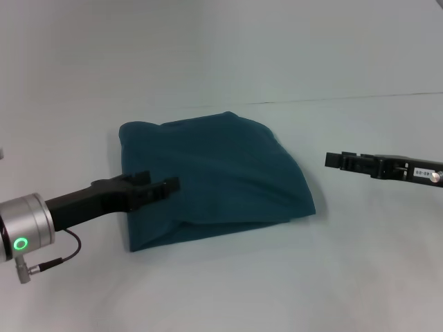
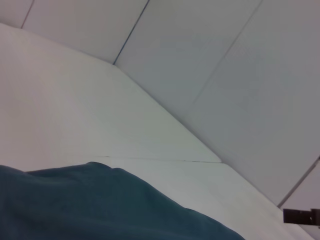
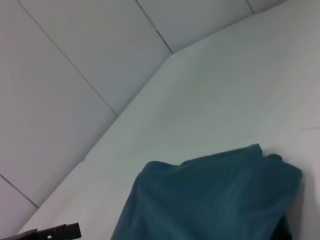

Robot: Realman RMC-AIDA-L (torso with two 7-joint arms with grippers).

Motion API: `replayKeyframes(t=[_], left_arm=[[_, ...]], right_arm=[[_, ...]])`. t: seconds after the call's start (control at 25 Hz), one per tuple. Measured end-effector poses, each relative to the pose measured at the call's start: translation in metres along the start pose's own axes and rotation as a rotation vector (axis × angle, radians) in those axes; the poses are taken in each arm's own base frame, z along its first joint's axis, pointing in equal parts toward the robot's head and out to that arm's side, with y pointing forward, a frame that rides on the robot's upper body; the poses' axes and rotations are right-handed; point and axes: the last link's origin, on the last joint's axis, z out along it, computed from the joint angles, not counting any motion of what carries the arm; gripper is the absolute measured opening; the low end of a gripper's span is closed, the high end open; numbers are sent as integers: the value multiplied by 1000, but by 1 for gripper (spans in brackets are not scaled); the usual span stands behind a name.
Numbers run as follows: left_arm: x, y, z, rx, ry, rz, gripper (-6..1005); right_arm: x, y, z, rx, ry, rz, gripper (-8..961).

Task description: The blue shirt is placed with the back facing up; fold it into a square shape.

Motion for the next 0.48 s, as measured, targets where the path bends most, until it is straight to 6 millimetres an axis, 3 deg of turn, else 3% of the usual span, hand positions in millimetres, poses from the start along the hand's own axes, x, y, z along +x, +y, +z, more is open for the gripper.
replayKeyframes(t=[0.12, 0.2, 0.48], left_arm=[[-1, 0, 0, 0, -2, 1, 884], [-1, 0, -1, 0, -5, 6, 884], [-3, 0, -1, -2, -12, 14, 884]], right_arm=[[-2, 3, 5, -9, 11, -13, 769], [-2, 4, 13, -8, 34, -28, 558], [5, 11, 51, 28, 119, -82, 290]])
